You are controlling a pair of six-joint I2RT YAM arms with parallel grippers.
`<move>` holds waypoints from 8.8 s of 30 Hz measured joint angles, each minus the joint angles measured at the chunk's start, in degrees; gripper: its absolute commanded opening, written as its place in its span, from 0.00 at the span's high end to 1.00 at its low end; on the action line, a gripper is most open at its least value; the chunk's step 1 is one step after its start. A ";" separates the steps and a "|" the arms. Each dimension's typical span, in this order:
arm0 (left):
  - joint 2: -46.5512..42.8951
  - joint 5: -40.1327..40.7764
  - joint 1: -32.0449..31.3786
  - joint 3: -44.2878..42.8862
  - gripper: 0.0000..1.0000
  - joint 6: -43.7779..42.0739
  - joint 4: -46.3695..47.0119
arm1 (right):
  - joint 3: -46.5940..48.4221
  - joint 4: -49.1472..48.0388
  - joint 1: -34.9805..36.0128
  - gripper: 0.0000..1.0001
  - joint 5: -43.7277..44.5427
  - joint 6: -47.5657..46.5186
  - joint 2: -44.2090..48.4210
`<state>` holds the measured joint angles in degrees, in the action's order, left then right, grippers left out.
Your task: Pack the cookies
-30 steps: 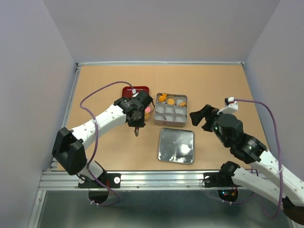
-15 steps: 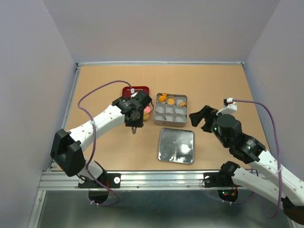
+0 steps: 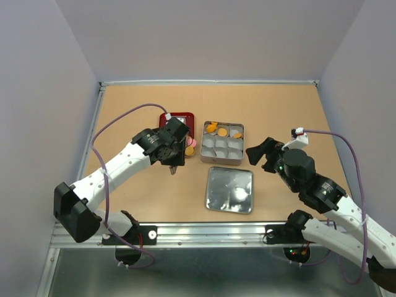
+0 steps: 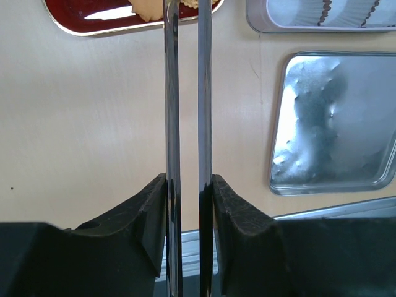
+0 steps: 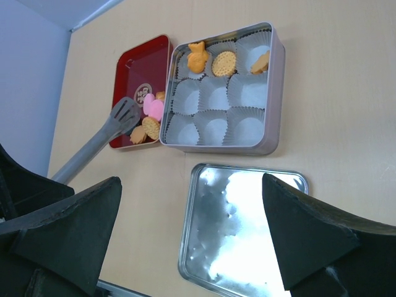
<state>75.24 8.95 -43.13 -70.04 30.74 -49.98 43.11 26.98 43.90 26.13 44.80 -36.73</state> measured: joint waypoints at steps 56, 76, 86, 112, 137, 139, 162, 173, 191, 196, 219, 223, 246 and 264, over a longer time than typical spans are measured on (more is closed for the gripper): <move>2.64 -4.35 -0.81 6.38 0.57 -1.81 3.63 | -0.13 0.00 0.00 0.00 -0.46 0.07 -0.02; 3.23 0.44 -1.03 -6.97 0.59 -2.27 -4.35 | -0.85 0.02 0.00 0.00 -0.46 0.46 -0.11; 9.70 0.26 -1.09 -18.21 0.63 -3.37 -6.16 | -0.87 0.02 0.00 0.00 -0.44 0.44 0.00; 17.53 2.73 -5.27 -18.56 0.55 -3.63 -0.63 | -0.85 0.04 0.00 0.00 -0.42 -0.61 0.70; 15.65 1.99 -6.03 -13.79 0.49 -2.80 0.92 | -0.85 0.04 0.00 0.01 -0.44 -0.59 0.79; 15.65 2.01 -6.03 -13.79 0.46 -2.73 0.92 | -0.85 0.04 0.00 0.01 -0.44 -0.59 0.87; 12.09 7.02 -5.14 -16.76 0.46 -1.88 -3.56 | -0.96 0.07 0.00 0.00 -0.44 -0.35 1.57; 6.47 7.98 -0.70 -10.99 0.46 -1.79 -4.33 | -0.96 0.04 0.00 0.00 -0.46 -0.17 1.44; 6.56 4.90 -0.55 -6.03 0.48 -2.27 -1.81 | -0.96 0.04 0.00 0.00 -0.48 0.02 -0.48; 7.82 4.66 -1.18 -5.84 0.48 -2.38 -1.53 | -0.94 0.07 0.00 0.00 -0.46 0.02 -0.87; 9.90 4.70 -2.93 -4.11 0.49 -2.10 -0.39 | -0.94 0.07 0.00 0.00 -0.46 0.02 -0.37; 10.21 4.76 -2.93 -4.11 0.53 -1.97 -0.42 | -0.96 0.07 0.00 0.00 -0.44 0.00 -0.37; 8.59 5.46 -4.15 -16.98 0.58 -1.29 -5.55 | -0.94 0.04 0.00 0.00 -0.46 0.04 -0.31; 19.54 1.75 -12.31 -21.38 0.59 -1.11 -1.27 | -0.94 0.07 0.00 0.00 -0.46 -0.22 1.14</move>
<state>94.78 10.70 -55.44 -91.42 29.63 -51.24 42.17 27.05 43.90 25.67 44.58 -35.59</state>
